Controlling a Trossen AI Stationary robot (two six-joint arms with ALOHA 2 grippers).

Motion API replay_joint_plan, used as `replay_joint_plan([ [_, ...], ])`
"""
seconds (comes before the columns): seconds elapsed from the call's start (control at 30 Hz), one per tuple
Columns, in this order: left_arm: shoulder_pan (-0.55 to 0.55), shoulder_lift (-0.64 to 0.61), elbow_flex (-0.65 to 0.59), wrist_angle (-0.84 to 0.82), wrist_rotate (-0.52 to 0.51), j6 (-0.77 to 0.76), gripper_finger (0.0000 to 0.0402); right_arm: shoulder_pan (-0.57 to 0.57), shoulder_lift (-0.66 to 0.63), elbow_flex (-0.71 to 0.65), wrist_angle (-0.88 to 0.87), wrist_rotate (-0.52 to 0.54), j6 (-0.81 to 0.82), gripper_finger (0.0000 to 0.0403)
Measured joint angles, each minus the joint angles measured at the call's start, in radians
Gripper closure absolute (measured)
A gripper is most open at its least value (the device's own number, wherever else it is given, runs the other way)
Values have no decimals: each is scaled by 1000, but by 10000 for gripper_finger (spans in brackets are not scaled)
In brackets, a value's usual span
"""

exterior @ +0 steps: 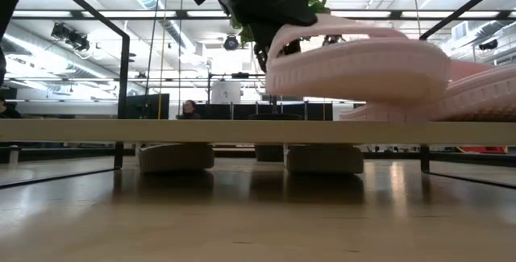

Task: Pick and place slides into the shelf
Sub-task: Put the pink slipper on the shelf

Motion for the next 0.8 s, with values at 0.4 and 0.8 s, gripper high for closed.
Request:
replay_joint_plan([
  [0.4,0,0,0,-7,0,8,385,0,0,0,0,0,2,190],
  [0.8,0,0,0,-6,-23,11,360,0,0,0,0,0,-1,190],
])
